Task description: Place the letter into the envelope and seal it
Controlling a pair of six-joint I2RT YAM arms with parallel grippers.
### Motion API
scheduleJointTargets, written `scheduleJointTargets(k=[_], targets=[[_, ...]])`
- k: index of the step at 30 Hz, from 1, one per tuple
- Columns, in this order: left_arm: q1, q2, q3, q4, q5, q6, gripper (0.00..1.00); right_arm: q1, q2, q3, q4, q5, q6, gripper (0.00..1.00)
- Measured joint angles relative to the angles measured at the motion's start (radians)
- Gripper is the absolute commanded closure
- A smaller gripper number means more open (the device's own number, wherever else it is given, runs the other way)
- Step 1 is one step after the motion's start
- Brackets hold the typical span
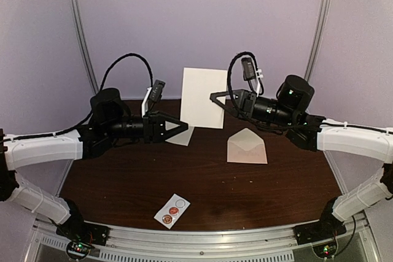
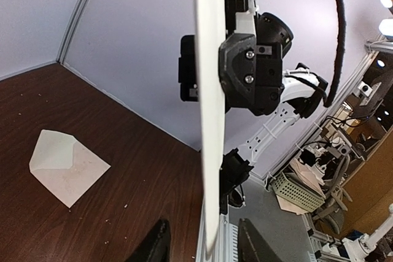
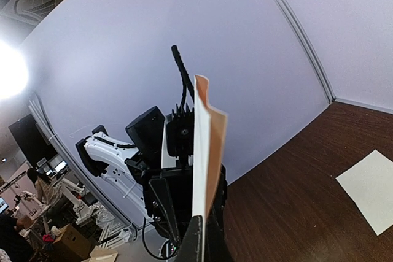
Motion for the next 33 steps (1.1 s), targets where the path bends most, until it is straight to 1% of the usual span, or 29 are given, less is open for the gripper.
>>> scheduleJointTargets(k=[2, 3, 6, 9, 10, 11, 12, 14, 15, 16, 20, 22, 23, 25, 26, 27, 29, 30, 31, 32, 33], targets=[[0.000, 0.001, 0.000, 0.009, -0.002, -0.006, 0.74, 0.000, 0.001, 0.000, -0.001, 0.000, 0.000, 1.00], [0.000, 0.001, 0.000, 0.013, -0.004, -0.010, 0.80, 0.000, 0.002, 0.000, -0.001, -0.001, 0.000, 1.00], [0.000, 0.002, 0.000, 0.023, -0.011, -0.017, 1.00, 0.000, 0.003, 0.000, -0.002, -0.003, 0.000, 1.00], [0.000, 0.006, -0.001, 0.029, -0.014, -0.021, 1.00, 0.000, 0.003, 0.000, -0.008, -0.004, -0.003, 1.00], [0.000, 0.008, -0.002, 0.028, -0.016, -0.024, 0.92, 0.000, 0.003, 0.000, -0.011, -0.005, -0.004, 1.00], [0.000, 0.009, -0.002, 0.028, -0.017, -0.024, 0.73, 0.000, 0.003, 0.000, -0.016, -0.004, -0.006, 1.00], [0.000, 0.009, -0.002, 0.028, -0.018, -0.024, 0.61, 0.000, 0.003, 0.000, -0.020, -0.004, -0.008, 1.00], [0.000, 0.009, -0.002, 0.028, -0.021, -0.024, 0.46, 0.000, 0.003, 0.000, -0.033, -0.004, -0.013, 1.00], [0.000, 0.009, -0.002, 0.027, -0.025, -0.025, 0.43, 0.000, 0.003, 0.000, -0.039, -0.003, -0.014, 1.00], [0.000, 0.009, -0.001, 0.024, -0.030, -0.024, 0.42, 0.000, 0.003, 0.000, -0.046, -0.004, -0.018, 1.00], [0.001, 0.012, 0.020, 0.000, -0.041, -0.024, 0.42, 0.000, 0.009, 0.002, -0.069, -0.019, -0.031, 1.00], [0.003, 0.020, 0.040, -0.003, -0.047, -0.025, 0.47, 0.000, 0.015, 0.002, -0.079, -0.029, -0.035, 1.00], [0.005, 0.027, 0.050, 0.000, -0.050, -0.028, 0.56, 0.000, 0.019, 0.002, -0.086, -0.034, -0.036, 1.00], [0.010, 0.047, 0.067, 0.011, -0.056, -0.038, 0.83, 0.002, 0.025, 0.002, -0.103, -0.042, -0.040, 1.00], [0.013, 0.059, 0.070, 0.018, -0.061, -0.045, 0.94, 0.003, 0.027, 0.002, -0.111, -0.043, -0.043, 1.00], [0.015, 0.068, 0.071, 0.024, -0.064, -0.055, 1.00, 0.004, 0.029, 0.002, -0.120, -0.044, -0.049, 1.00], [0.021, 0.088, 0.072, 0.029, -0.074, -0.069, 1.00, 0.005, 0.031, 0.002, -0.140, -0.040, -0.057, 0.83], [0.023, 0.098, 0.072, 0.029, -0.077, -0.072, 1.00, 0.006, 0.031, 0.003, -0.153, -0.030, -0.062, 0.72], [0.026, 0.105, 0.074, 0.026, -0.079, -0.075, 1.00, 0.006, 0.031, 0.004, -0.168, -0.013, -0.069, 0.58], [0.028, 0.110, 0.076, 0.021, -0.079, -0.075, 1.00, 0.006, 0.030, 0.004, -0.183, 0.006, -0.072, 0.48], [0.035, 0.114, 0.083, -0.005, -0.081, -0.069, 1.00, 0.006, 0.028, 0.005, -0.204, 0.031, -0.085, 0.41]])
